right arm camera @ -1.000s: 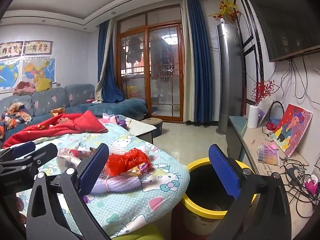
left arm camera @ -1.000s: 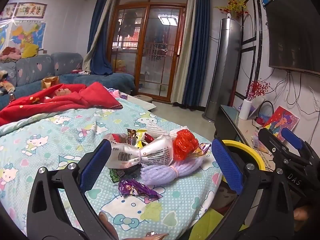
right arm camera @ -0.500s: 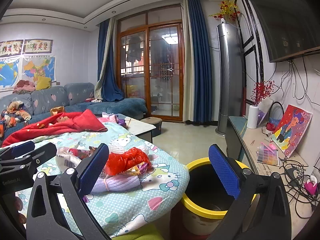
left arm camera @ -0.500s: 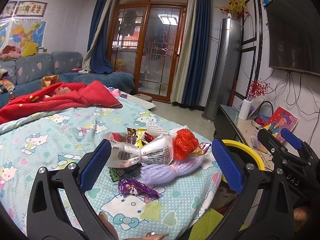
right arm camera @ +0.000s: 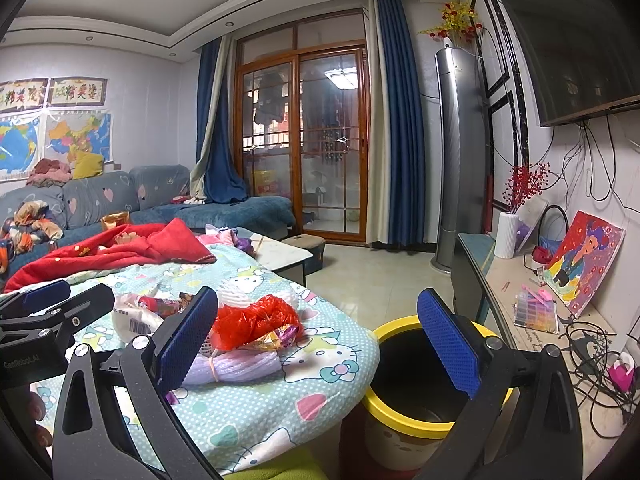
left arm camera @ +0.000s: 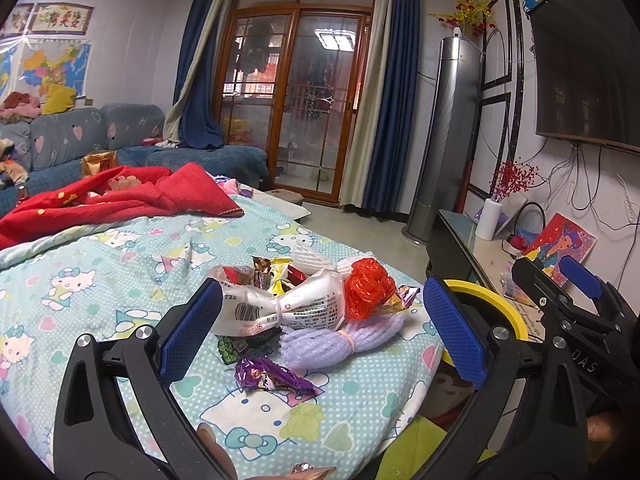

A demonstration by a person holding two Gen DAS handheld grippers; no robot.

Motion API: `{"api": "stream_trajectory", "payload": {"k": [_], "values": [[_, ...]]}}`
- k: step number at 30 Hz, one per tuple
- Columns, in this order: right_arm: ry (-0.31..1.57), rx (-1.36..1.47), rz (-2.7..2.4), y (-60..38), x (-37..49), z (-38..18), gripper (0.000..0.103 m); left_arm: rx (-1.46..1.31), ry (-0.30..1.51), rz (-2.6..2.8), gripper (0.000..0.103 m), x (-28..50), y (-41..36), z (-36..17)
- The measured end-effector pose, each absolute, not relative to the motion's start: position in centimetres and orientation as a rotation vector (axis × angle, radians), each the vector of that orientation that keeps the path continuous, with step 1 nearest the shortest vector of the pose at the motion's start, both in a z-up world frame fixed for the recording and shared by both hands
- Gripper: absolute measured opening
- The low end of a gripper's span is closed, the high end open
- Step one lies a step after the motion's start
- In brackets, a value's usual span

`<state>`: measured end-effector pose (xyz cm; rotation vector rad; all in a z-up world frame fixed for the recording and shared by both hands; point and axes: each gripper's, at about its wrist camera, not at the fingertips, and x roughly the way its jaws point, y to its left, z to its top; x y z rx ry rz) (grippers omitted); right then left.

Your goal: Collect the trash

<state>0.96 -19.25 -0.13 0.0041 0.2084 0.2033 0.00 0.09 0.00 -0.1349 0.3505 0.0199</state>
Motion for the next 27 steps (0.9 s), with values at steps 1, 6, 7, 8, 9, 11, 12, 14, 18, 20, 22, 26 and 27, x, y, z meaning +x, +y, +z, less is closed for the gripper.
{"api": "stream_trajectory", "payload": {"k": [1, 6, 7, 8, 9, 11, 12, 14, 18, 20, 22, 26, 27], "values": [[0.208, 0.004, 0.205, -19.2, 0.9, -0.1, 0.097, -0.135, 0.35, 0.02, 0.092, 0.0, 0.1, 0.0], [0.21, 0.003, 0.206, -19.2, 1.2, -0.2, 0.097, -0.136, 0.35, 0.019, 0.092, 0.0, 0.1, 0.0], [0.211, 0.004, 0.206, -19.2, 1.1, -0.2, 0.097, -0.136, 0.35, 0.019, 0.092, 0.0, 0.1, 0.0], [0.21, 0.003, 0.206, -19.3, 1.1, -0.2, 0.097, -0.136, 0.351, 0.019, 0.092, 0.0, 0.1, 0.0], [0.21, 0.004, 0.204, -19.2, 1.1, -0.2, 0.097, -0.137, 0.351, 0.018, 0.092, 0.0, 0.1, 0.0], [0.211, 0.003, 0.207, -19.3, 1.4, -0.1, 0.097, -0.137, 0.351, 0.019, 0.092, 0.0, 0.1, 0.0], [0.211, 0.002, 0.207, -19.2, 1.4, -0.1, 0.097, -0.138, 0.351, 0.019, 0.092, 0.0, 0.1, 0.0], [0.212, 0.001, 0.215, -19.3, 1.5, -0.2, 0.097, -0.139, 0.354, 0.02, 0.092, 0.0, 0.1, 0.0], [0.209, -0.002, 0.231, -19.1, 1.5, -0.2, 0.097, -0.142, 0.359, 0.025, 0.092, 0.3, -1.1, -0.3], [0.207, -0.004, 0.239, -19.1, 1.4, -0.2, 0.097, -0.144, 0.361, 0.026, 0.092, 0.1, -0.8, -0.3], [0.206, -0.005, 0.247, -19.2, 1.3, -0.2, 0.097, -0.147, 0.362, 0.026, 0.092, 0.1, -0.6, -0.4], [0.21, -0.01, 0.268, -19.0, 1.3, -0.2, 0.097, -0.174, 0.364, 0.017, 0.092, 0.0, 0.4, -0.6], [0.212, -0.01, 0.279, -18.9, 1.3, -0.2, 0.097, -0.177, 0.364, 0.019, 0.092, -0.1, 0.6, -0.6]]}}
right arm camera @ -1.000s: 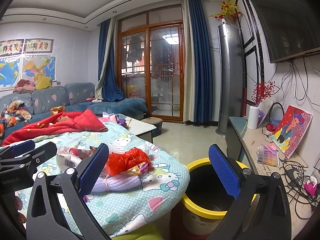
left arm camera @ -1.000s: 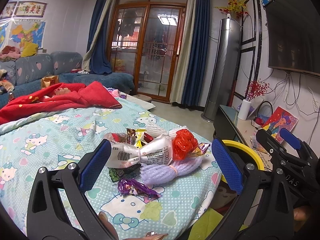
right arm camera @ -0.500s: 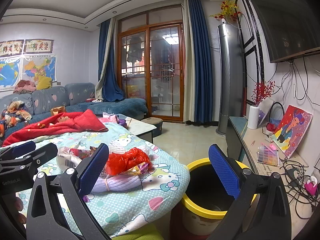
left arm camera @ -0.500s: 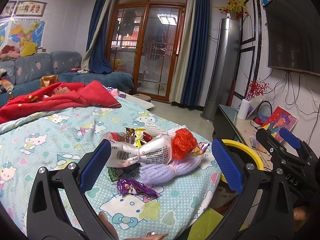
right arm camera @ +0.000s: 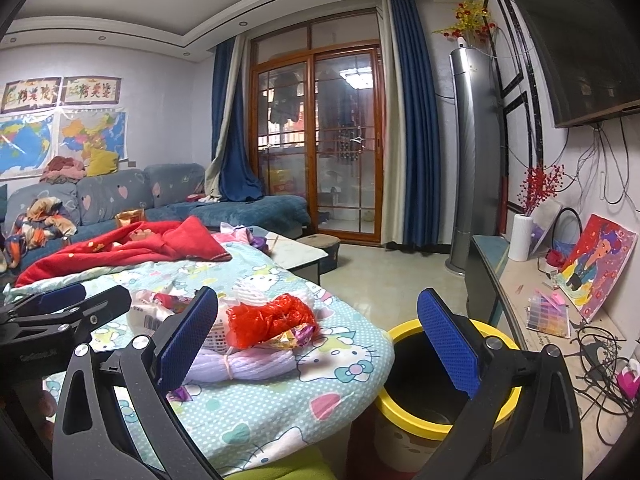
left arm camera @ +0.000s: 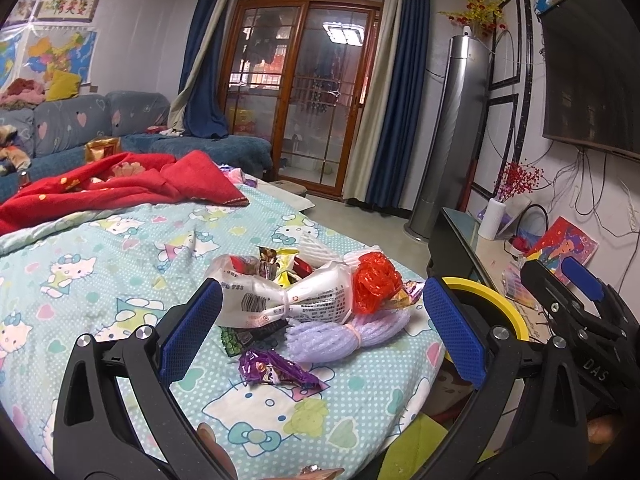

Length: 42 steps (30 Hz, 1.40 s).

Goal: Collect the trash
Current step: 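Grasp the red plastic bag with the right tool while the left tool grasps the white plastic bag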

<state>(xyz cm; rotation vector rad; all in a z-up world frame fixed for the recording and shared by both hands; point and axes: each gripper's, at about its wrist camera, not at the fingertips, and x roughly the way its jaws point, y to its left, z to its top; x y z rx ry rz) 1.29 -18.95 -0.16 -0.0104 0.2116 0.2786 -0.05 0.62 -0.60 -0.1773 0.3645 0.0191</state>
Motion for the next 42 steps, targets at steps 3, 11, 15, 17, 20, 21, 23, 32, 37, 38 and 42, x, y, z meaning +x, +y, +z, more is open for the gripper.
{"api": "stream_trajectory", "payload": {"k": [3, 11, 15, 17, 20, 21, 23, 32, 37, 38, 42], "values": [[0.223, -0.023, 0.32, -18.5, 1.5, -0.1, 0.097, -0.199, 0.378, 0.019, 0.092, -0.3, 1.6, -0.7], [0.283, -0.116, 0.42, -15.7, 2.7, -0.6, 0.097, -0.273, 0.405, 0.054, 0.092, -0.1, 4.6, -1.0], [0.318, -0.192, 0.441, -14.0, 3.7, -1.5, 0.097, -0.308, 0.423, 0.075, 0.092, 0.1, 6.3, -1.5], [0.338, -0.214, 0.453, -13.4, 4.1, -1.8, 0.097, -0.331, 0.434, 0.079, 0.092, 0.3, 7.2, -1.7], [0.368, -0.23, 0.475, -12.5, 5.0, -2.3, 0.097, -0.351, 0.453, 0.091, 0.092, 0.7, 8.3, -2.1], [0.375, -0.234, 0.483, -12.3, 5.3, -2.5, 0.097, -0.36, 0.464, 0.09, 0.092, 1.1, 8.8, -2.3], [0.385, -0.246, 0.488, -11.9, 5.9, -2.8, 0.097, -0.363, 0.482, 0.091, 0.092, 1.6, 9.5, -2.6], [0.507, -0.287, 0.517, -10.8, 11.0, -4.1, 0.07, -0.37, 0.571, 0.04, 0.092, 5.3, 11.0, -3.6], [0.554, -0.285, 0.55, -10.4, 12.7, -5.0, 0.06, -0.435, 0.633, 0.018, 0.092, 7.3, 11.4, -4.7], [0.561, -0.283, 0.552, -10.3, 13.0, -5.1, 0.057, -0.445, 0.634, 0.013, 0.09, 7.5, 11.4, -4.8], [0.601, -0.26, 0.59, -9.7, 14.3, -5.7, 0.032, -0.472, 0.643, -0.001, 0.08, 8.2, 11.4, -5.3]]}}
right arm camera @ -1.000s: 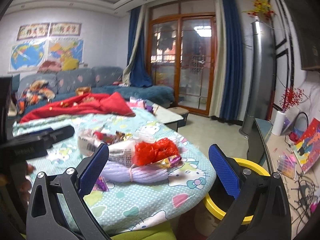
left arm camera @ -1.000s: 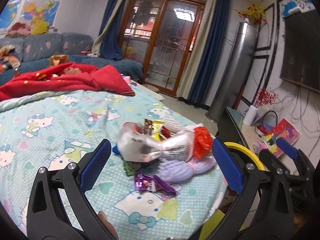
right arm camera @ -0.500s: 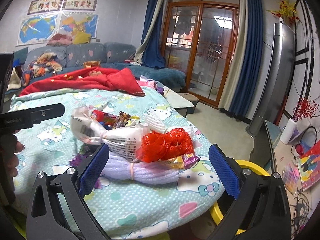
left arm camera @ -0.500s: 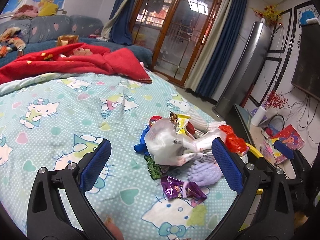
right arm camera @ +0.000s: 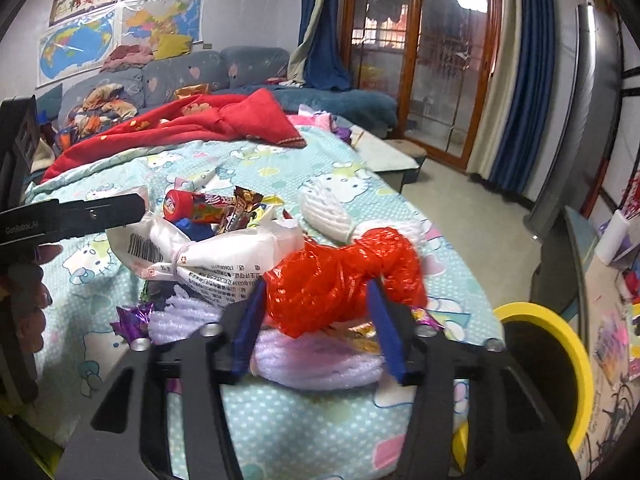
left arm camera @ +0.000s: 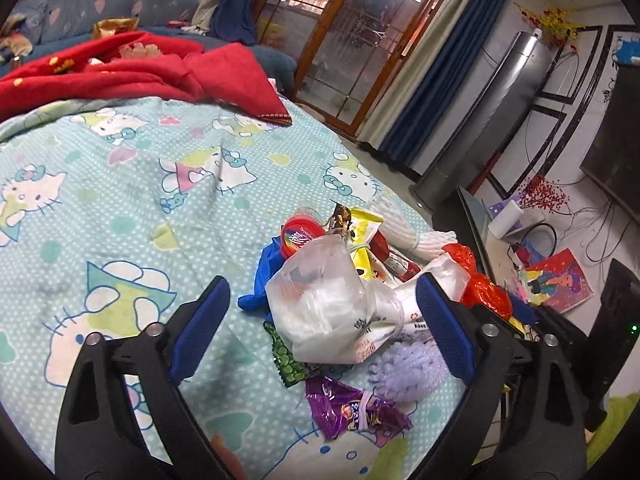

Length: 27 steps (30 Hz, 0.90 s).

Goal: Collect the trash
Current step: 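Grasp the red plastic bag with the right tool while the left tool grasps the white plastic bag, then carry both bags over the yellow bin and open both tools to drop them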

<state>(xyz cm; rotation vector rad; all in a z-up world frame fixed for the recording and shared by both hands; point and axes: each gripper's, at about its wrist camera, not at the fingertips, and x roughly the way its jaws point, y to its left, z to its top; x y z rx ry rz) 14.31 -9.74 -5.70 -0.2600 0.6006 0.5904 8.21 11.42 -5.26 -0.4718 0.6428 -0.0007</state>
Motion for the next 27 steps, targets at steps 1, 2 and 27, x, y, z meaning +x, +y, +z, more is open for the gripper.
{"api": "stream_trajectory", "payload": {"k": [1, 2, 27], "values": [[0.606, -0.255, 0.604, -9.6, 14.5, -5.7, 0.02, -0.483, 0.648, -0.004, 0.078, 8.3, 11.4, -5.4], [0.612, -0.248, 0.622, -9.5, 14.7, -5.8, 0.014, -0.494, 0.651, -0.005, 0.073, 8.4, 11.5, -5.5], [0.432, 0.045, 0.669, -16.0, 15.0, 0.7, 0.008, -0.381, 0.441, -0.041, 0.024, 6.9, 9.4, 0.5]]}}
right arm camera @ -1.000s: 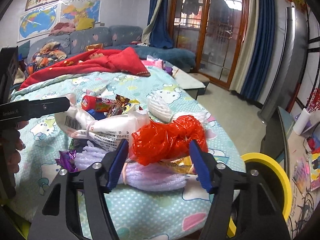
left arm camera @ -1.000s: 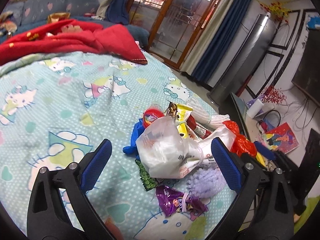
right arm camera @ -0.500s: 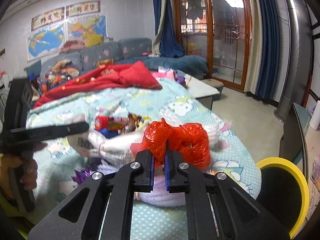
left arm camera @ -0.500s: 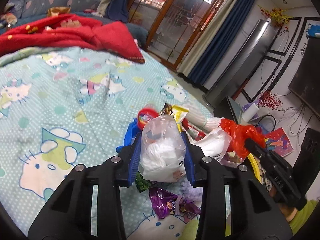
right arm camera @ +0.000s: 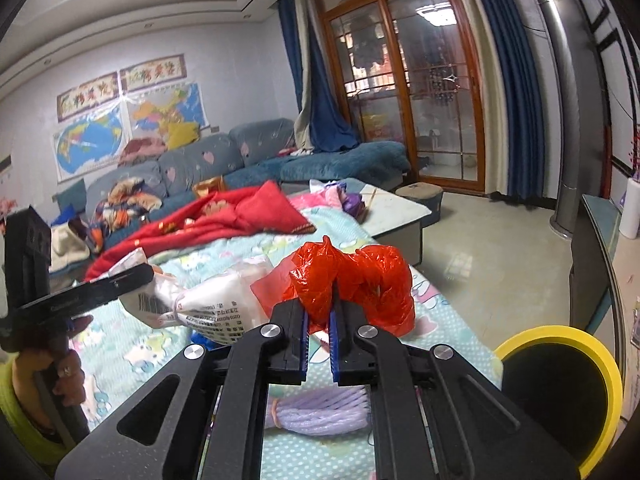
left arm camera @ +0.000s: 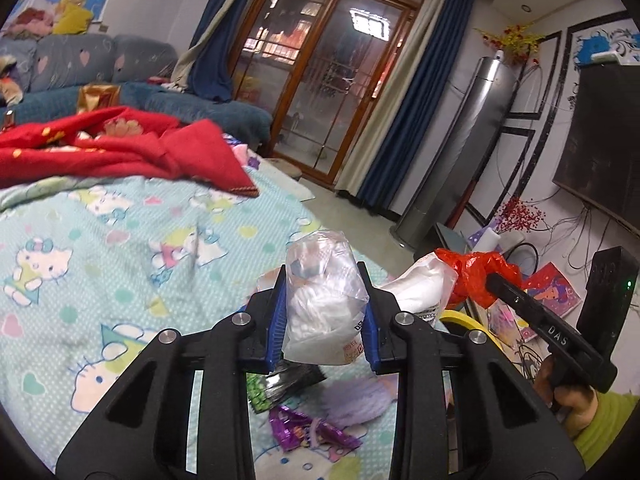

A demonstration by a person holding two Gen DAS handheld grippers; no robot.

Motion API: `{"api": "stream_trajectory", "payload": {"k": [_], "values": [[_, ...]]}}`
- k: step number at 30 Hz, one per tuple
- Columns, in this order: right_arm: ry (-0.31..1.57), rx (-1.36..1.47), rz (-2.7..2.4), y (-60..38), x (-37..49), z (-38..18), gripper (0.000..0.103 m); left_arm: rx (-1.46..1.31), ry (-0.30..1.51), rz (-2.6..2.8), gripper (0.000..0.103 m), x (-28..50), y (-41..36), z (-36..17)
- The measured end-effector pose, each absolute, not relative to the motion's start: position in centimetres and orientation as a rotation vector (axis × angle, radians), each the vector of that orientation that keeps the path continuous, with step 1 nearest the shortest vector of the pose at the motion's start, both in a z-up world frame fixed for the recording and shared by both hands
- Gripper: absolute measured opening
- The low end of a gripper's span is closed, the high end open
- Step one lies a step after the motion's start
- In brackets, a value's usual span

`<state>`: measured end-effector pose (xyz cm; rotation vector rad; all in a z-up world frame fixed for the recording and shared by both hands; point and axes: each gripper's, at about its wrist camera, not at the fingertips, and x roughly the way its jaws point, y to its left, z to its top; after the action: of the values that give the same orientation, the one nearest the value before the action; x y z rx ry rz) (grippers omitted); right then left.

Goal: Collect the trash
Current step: 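Carry both bags over the yellow bin and open both tools to drop them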

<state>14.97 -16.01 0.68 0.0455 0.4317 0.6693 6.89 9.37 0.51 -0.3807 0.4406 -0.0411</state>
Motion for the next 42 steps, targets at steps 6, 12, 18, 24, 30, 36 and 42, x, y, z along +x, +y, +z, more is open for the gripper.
{"api": "stream_trajectory", "payload": {"k": [6, 12, 18, 24, 30, 36, 42], "values": [[0.422, 0.088, 0.622, -18.8, 14.9, 1.1, 0.008, -0.343, 0.438, -0.087, 0.024, 8.0, 7.2, 1.3], [0.448, 0.131, 0.547, -21.6, 15.0, 0.5, 0.008, -0.314, 0.451, -0.134, 0.024, 8.9, 4.4, 1.3], [0.495, 0.184, 0.467, -24.6, 15.9, -0.3, 0.008, -0.265, 0.46, -0.177, 0.024, 10.1, 1.1, 1.3], [0.559, 0.266, 0.403, -27.5, 17.3, -1.1, 0.008, -0.224, 0.485, -0.231, 0.024, 11.2, -2.2, 0.6], [0.579, 0.325, 0.333, -30.3, 18.1, -1.4, 0.008, -0.181, 0.517, -0.281, 0.025, 12.5, -5.8, -0.3], [0.617, 0.416, 0.28, -34.3, 19.1, -2.3, 0.008, -0.129, 0.551, -0.326, 0.025, 14.0, -9.4, -1.4], [0.66, 0.464, 0.254, -36.8, 19.9, -3.2, 0.008, -0.067, 0.597, -0.357, 0.025, 15.5, -13.0, -2.9]]}}
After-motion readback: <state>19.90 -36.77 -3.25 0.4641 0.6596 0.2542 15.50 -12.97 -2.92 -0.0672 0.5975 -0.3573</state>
